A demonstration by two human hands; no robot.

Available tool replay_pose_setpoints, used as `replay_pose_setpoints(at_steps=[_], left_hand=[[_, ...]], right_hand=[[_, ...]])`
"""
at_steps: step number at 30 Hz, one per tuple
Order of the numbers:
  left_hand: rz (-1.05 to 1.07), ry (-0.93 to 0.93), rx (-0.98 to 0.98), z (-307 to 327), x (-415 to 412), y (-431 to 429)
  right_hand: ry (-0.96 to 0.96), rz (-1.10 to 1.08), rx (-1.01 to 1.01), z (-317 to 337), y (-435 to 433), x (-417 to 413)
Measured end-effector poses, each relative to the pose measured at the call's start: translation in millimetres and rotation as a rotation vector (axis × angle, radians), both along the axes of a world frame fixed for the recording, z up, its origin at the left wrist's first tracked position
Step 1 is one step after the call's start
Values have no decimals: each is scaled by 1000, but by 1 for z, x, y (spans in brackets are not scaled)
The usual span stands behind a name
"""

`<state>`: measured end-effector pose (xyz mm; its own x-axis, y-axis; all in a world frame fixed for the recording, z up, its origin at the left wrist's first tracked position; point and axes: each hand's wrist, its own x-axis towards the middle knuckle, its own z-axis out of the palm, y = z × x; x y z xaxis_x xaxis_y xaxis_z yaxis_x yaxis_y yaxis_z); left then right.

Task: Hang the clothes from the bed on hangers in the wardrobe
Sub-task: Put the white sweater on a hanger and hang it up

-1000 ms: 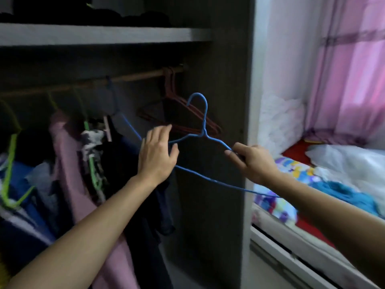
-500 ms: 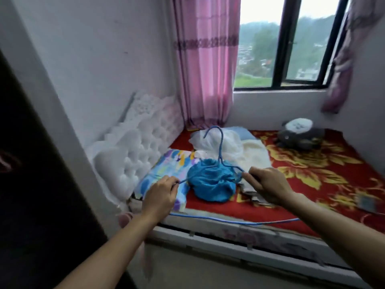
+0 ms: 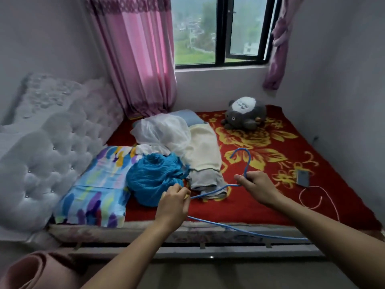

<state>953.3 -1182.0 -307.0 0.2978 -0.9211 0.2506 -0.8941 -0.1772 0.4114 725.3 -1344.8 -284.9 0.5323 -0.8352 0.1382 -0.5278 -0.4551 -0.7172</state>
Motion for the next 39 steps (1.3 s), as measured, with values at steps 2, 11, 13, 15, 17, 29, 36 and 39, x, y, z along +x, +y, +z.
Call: replay_pose_setpoints(at_steps=[2, 11, 13, 15, 17, 29, 36, 39], left_hand=[[9, 12, 60, -16, 19, -30], [-22, 71, 416, -85, 117, -184], [-34, 69, 481, -96, 130, -213], [-66, 74, 539, -104, 136, -240], [-107, 71, 587, -114, 136, -266], [-123, 97, 835, -189, 109, -405], [2, 150, 894, -258, 105, -490], [44, 83, 865, -305, 116, -518]], right_hand=[[40, -80, 8, -18, -31, 2], [82, -372, 203, -76, -180, 41], [58, -466, 267, -84, -203, 46], [1, -558, 338, -90, -225, 47], [-71, -630, 433, -100, -250, 43], [-236, -854, 777, -229, -449, 33], [-243, -910, 934, -326, -544, 48], [-231, -886, 995, -382, -570, 50]])
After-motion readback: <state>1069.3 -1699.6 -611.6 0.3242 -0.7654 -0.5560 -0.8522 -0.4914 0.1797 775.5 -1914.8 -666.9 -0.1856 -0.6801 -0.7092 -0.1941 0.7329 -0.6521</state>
